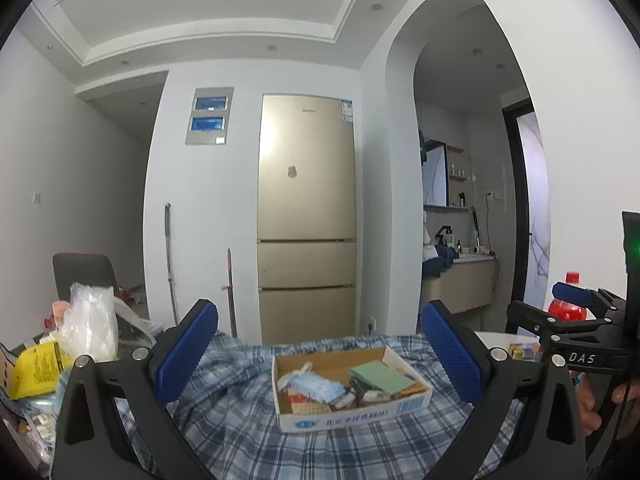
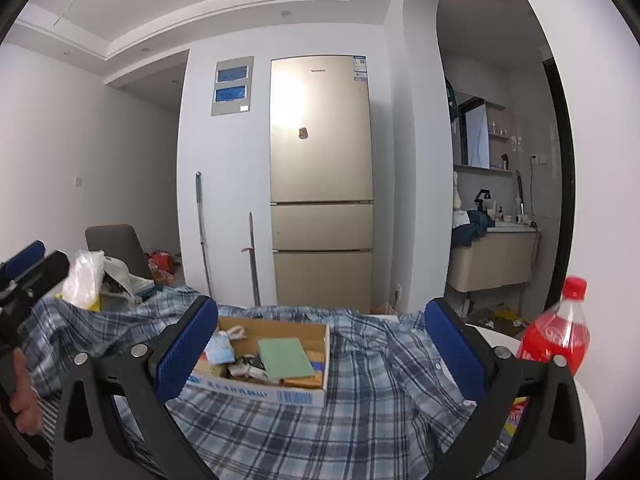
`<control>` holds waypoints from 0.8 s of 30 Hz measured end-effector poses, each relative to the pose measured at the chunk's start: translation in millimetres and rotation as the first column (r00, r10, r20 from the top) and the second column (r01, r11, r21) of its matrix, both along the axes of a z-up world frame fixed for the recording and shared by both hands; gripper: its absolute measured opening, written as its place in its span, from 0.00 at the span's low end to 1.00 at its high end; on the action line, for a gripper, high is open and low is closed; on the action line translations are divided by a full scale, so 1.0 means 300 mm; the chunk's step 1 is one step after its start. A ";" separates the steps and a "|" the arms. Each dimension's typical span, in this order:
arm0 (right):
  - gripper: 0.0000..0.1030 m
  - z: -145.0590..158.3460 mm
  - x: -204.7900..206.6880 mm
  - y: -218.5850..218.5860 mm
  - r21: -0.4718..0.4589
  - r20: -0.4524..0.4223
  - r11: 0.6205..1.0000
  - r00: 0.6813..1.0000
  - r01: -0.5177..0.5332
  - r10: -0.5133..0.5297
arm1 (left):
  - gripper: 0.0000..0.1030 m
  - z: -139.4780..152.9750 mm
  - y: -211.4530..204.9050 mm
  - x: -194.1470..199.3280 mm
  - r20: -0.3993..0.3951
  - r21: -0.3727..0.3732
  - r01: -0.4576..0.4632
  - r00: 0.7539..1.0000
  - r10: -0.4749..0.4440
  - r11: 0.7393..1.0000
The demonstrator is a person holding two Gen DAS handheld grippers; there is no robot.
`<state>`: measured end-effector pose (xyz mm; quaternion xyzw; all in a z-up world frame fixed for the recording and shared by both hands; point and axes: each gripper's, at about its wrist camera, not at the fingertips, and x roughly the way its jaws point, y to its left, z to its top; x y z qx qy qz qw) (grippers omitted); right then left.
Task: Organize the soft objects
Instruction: 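Raise both open grippers away from the white box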
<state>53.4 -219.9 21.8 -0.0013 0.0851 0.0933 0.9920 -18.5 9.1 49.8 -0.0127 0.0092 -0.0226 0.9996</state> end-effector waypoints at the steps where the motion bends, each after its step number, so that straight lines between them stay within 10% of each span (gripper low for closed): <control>1: 1.00 -0.014 0.002 0.002 -0.010 -0.007 1.000 1.000 0.009 -0.009 | 1.00 -0.016 0.003 0.007 -0.014 -0.008 0.002 1.000 -0.002 1.000; 24: 1.00 -0.149 -0.002 -0.008 -0.001 -0.031 1.000 0.999 0.015 -0.015 | 1.00 -0.199 -0.028 0.068 -0.105 0.063 0.016 0.994 -0.010 0.998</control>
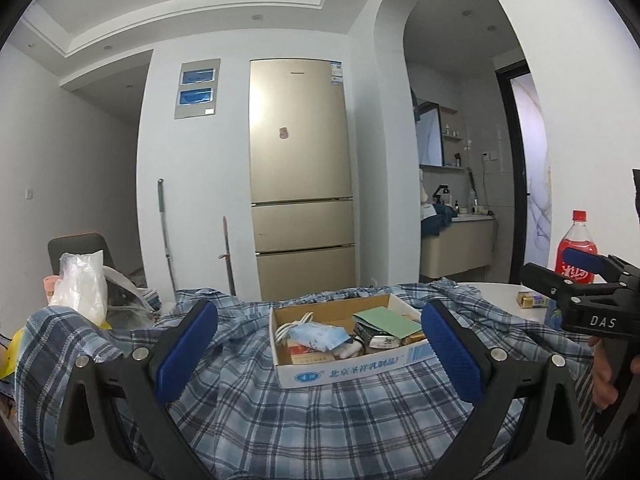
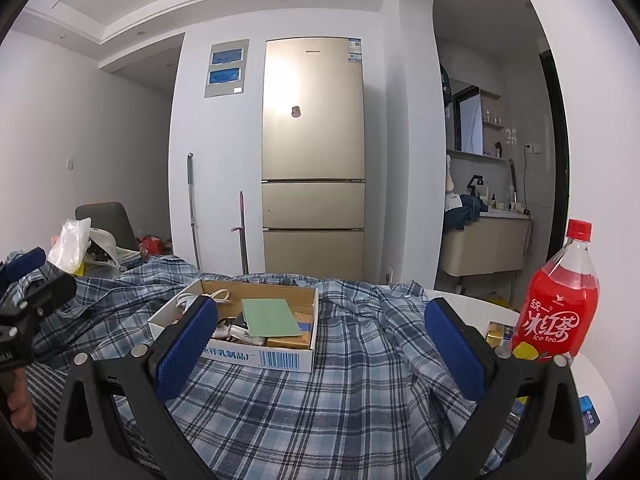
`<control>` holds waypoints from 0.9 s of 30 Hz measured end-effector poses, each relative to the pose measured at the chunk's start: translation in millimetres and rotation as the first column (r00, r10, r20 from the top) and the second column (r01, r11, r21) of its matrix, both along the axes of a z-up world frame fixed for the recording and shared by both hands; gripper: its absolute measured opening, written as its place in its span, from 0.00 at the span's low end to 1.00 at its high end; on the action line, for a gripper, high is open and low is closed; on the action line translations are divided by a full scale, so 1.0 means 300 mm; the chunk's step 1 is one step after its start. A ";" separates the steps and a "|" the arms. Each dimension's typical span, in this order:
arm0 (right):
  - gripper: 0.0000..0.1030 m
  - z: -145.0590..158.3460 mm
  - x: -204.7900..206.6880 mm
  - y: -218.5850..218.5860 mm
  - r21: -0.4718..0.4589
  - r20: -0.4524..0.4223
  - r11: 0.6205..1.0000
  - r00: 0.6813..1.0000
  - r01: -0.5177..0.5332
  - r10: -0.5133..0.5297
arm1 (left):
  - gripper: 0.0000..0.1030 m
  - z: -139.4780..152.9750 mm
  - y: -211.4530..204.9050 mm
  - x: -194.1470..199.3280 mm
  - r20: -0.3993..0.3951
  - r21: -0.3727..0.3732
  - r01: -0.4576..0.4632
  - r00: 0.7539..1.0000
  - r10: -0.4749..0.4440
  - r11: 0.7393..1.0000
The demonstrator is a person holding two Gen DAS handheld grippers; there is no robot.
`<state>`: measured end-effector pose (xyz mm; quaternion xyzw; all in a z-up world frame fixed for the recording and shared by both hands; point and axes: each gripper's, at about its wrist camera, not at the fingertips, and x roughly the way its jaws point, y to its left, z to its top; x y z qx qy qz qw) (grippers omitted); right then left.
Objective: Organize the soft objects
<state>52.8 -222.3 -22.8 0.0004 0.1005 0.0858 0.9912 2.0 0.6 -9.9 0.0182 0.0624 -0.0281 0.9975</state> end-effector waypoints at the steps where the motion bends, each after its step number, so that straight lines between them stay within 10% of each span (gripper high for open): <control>1: 1.00 0.000 -0.002 0.000 0.001 0.002 1.000 1.000 0.001 -0.001 | 1.00 0.000 -0.002 0.000 0.000 0.001 -0.003 1.000 0.003 1.000; 27: 1.00 -0.001 0.016 0.007 -0.008 -0.029 1.000 0.999 -0.017 0.016 | 1.00 -0.017 0.002 0.025 -0.020 0.021 -0.073 0.997 0.073 0.997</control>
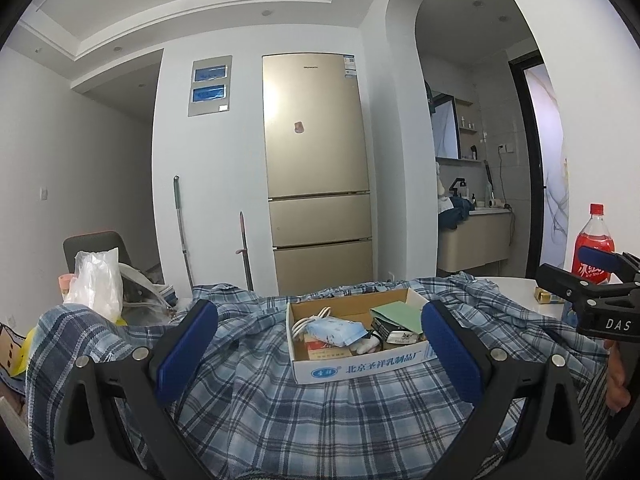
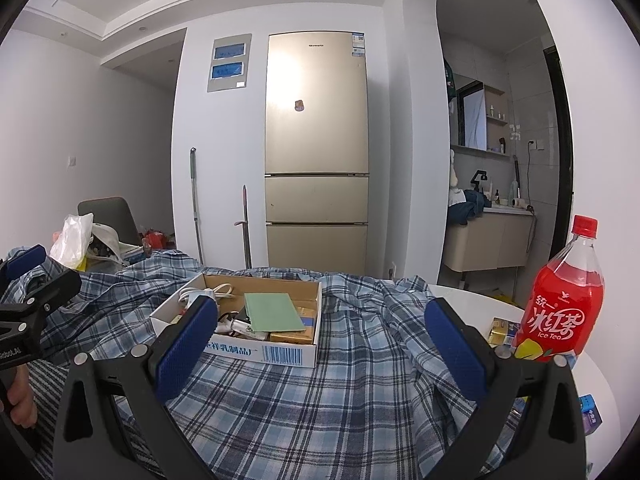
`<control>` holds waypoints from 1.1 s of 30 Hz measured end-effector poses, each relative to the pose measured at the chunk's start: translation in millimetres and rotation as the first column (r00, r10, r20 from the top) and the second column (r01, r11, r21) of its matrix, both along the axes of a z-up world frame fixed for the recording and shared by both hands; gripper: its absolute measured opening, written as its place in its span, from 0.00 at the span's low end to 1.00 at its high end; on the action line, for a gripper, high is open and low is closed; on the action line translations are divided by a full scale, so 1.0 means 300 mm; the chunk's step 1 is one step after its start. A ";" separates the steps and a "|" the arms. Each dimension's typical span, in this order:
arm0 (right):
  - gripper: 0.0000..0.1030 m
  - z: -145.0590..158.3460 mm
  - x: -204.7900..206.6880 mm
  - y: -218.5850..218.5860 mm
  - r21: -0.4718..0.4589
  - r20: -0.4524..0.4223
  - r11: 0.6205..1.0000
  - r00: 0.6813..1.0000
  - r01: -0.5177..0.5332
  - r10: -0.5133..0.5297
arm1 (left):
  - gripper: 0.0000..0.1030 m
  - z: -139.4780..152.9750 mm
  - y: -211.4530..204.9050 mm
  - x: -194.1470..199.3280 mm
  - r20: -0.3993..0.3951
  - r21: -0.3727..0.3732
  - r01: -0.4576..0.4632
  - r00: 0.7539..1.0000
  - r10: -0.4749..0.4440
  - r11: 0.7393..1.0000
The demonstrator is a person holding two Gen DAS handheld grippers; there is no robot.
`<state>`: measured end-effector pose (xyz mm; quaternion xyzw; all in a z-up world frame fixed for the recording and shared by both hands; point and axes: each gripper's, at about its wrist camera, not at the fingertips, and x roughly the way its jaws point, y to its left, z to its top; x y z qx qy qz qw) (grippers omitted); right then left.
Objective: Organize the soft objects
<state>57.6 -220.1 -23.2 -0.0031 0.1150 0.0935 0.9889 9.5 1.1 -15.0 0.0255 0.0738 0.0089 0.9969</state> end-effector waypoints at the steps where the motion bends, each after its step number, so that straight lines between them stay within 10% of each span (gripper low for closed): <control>1: 1.00 0.000 -0.002 -0.001 -0.001 0.000 1.000 1.000 0.000 0.000 | 1.00 0.002 -0.004 -0.001 -0.001 0.001 0.001 1.000 -0.001 1.000; 33: 1.00 -0.003 0.003 0.000 0.000 -0.005 1.000 1.000 0.001 -0.001 | 1.00 -0.004 0.007 0.002 -0.006 -0.007 -0.004 1.000 0.004 1.000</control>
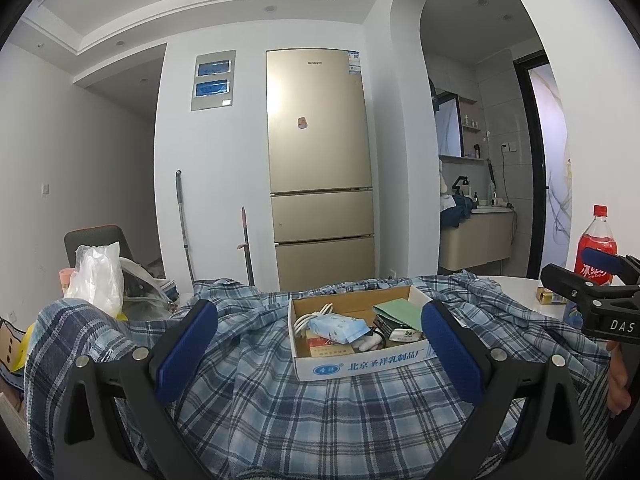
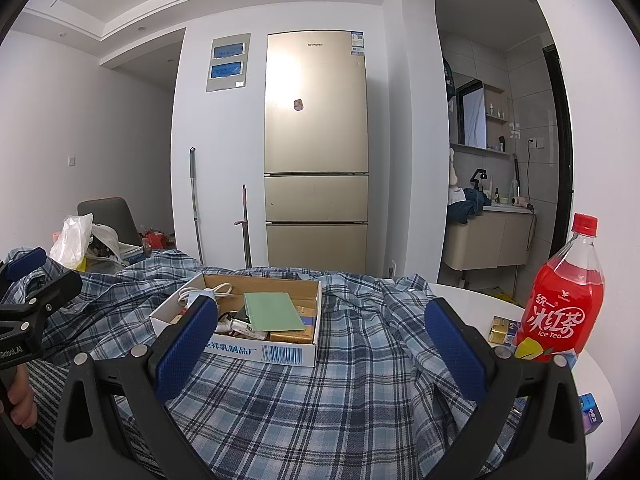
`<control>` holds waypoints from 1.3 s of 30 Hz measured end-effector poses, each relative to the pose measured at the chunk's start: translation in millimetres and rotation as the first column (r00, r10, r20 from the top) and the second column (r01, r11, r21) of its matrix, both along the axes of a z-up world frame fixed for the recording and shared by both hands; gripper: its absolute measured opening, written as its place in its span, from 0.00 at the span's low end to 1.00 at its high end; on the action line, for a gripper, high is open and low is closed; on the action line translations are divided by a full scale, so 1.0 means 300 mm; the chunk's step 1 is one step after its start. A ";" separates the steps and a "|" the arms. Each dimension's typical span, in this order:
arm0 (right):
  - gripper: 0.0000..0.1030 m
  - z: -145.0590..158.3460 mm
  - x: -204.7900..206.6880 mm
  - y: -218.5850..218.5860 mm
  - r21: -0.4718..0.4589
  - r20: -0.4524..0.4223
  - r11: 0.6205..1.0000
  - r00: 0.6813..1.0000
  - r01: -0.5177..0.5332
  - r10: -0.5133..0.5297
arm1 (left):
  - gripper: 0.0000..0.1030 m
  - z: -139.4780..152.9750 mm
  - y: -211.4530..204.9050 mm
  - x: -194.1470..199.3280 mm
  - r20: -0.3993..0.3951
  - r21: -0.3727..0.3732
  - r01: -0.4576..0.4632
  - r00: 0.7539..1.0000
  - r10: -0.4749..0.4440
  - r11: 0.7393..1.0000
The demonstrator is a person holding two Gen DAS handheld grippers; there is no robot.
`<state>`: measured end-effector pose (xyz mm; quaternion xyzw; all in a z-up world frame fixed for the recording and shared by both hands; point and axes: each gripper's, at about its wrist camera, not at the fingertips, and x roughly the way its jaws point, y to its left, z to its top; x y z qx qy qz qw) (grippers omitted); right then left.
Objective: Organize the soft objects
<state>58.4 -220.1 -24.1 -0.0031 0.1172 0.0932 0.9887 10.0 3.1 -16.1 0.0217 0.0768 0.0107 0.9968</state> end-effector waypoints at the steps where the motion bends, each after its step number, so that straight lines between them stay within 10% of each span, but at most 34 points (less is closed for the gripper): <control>1: 1.00 0.000 0.000 0.001 0.000 0.001 1.000 1.000 0.000 0.000 | 1.00 -0.003 0.001 0.000 0.001 0.000 0.000 1.000 0.000 1.000; 39: 1.00 -0.001 -0.001 -0.001 0.000 0.002 1.000 1.000 0.000 0.000 | 1.00 -0.007 0.001 0.003 -0.001 -0.007 -0.013 1.000 0.013 1.000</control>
